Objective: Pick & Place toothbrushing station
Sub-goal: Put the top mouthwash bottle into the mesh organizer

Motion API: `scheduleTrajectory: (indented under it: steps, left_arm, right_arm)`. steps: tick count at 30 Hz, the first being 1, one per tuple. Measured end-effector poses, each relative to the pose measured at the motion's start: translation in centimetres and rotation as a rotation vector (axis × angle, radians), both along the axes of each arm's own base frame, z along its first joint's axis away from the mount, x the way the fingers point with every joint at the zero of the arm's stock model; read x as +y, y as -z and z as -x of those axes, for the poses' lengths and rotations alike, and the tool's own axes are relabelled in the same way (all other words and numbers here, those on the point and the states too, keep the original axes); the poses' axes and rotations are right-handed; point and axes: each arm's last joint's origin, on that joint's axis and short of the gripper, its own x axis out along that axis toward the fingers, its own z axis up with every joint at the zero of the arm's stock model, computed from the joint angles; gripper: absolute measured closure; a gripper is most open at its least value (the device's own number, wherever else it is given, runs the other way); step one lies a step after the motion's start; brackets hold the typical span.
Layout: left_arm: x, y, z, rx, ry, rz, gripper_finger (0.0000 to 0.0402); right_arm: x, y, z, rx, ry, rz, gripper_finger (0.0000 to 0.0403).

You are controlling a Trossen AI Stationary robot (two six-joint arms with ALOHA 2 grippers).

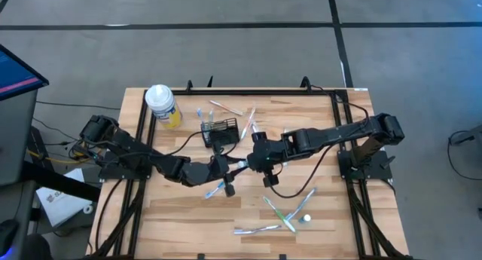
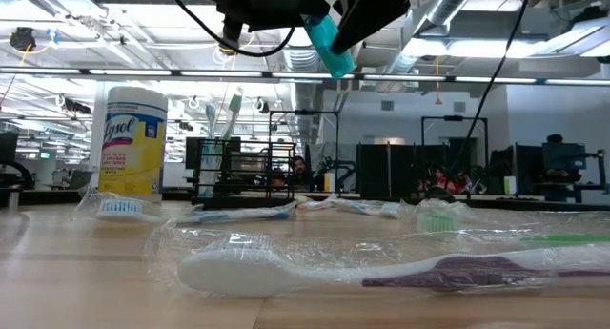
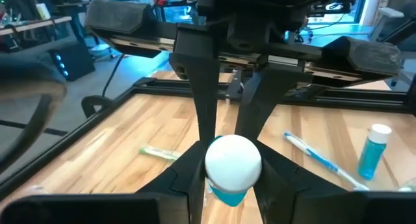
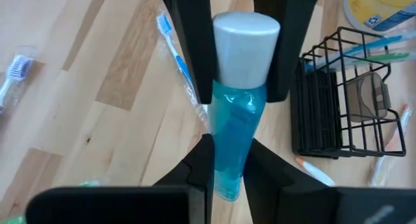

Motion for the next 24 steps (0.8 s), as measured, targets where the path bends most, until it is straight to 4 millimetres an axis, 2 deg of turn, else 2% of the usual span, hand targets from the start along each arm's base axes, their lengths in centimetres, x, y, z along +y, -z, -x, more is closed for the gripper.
scheduleTrajectory:
  steps: [9,17,24]
  left_arm:
    - [0.2,-1.4,1.0,-0.004,0.078,0.074,0.0276]
    - [2.0,-3.4,2.0,-0.003,0.192,0.241,0.0255]
    - [3.4,-2.7,1.9,0.081,0.160,0.228,0.0253]
  right_arm:
    - [0.8,0.0,0.1,-0.001,-0.017,0.006,0.0352]
    - [0.4,0.1,0.1,0.003,0.002,0.014,0.0364]
    - [0.2,0.2,0.1,0.008,0.007,0.006,0.0358]
